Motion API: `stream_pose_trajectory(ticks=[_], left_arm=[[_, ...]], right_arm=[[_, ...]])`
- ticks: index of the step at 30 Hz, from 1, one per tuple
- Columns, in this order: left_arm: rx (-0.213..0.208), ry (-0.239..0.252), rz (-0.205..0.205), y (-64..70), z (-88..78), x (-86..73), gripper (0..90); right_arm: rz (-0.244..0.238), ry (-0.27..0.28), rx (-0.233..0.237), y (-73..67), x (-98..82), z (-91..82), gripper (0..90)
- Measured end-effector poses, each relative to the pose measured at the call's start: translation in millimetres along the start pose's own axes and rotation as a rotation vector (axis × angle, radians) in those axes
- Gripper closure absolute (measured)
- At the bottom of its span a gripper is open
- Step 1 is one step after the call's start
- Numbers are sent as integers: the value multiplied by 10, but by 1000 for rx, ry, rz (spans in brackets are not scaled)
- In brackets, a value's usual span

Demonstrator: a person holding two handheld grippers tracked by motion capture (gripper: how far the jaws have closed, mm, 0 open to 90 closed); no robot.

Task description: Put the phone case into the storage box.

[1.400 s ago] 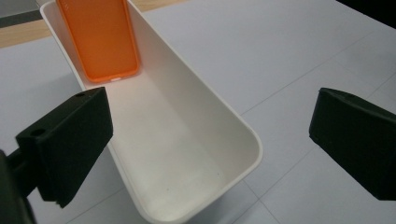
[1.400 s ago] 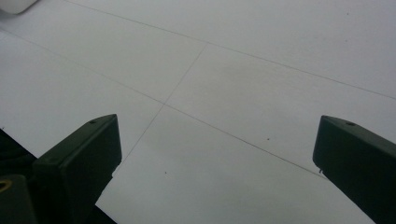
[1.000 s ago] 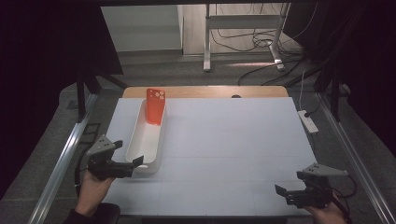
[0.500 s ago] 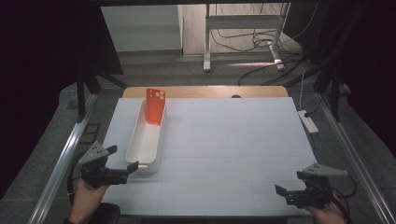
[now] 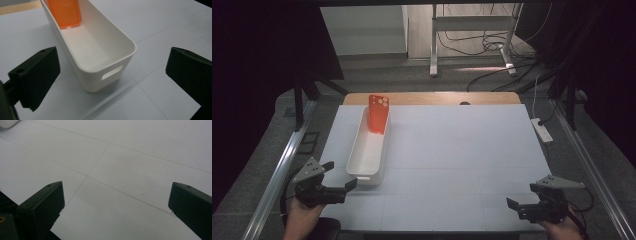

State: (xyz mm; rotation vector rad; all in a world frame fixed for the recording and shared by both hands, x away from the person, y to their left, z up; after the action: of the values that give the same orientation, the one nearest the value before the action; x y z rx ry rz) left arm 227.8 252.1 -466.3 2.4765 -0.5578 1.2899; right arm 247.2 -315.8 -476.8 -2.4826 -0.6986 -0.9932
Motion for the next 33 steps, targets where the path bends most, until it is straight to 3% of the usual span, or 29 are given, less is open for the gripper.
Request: stream_pose_trajectory(ticks=[17, 33], left_arm=[[34, -38, 0, -7, -49, -182, 0], [88, -95, 39, 13, -31, -297, 0]], right_arm=[[5, 3, -1, 9, -1, 1, 9], [9, 2, -1, 6, 0, 2, 9]])
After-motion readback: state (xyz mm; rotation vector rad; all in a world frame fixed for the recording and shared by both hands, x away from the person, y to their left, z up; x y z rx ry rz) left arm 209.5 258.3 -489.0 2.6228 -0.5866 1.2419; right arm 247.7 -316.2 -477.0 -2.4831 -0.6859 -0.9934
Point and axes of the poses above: each handheld gripper's, and its own axes: z roughly forward along the jaws, x roughly out of its top, y roughly to its right, the point moved 3 cm from there along z, roughly forward along the jaws, and after that the axes turned 4 degrees about x, right-handed, at the moved point
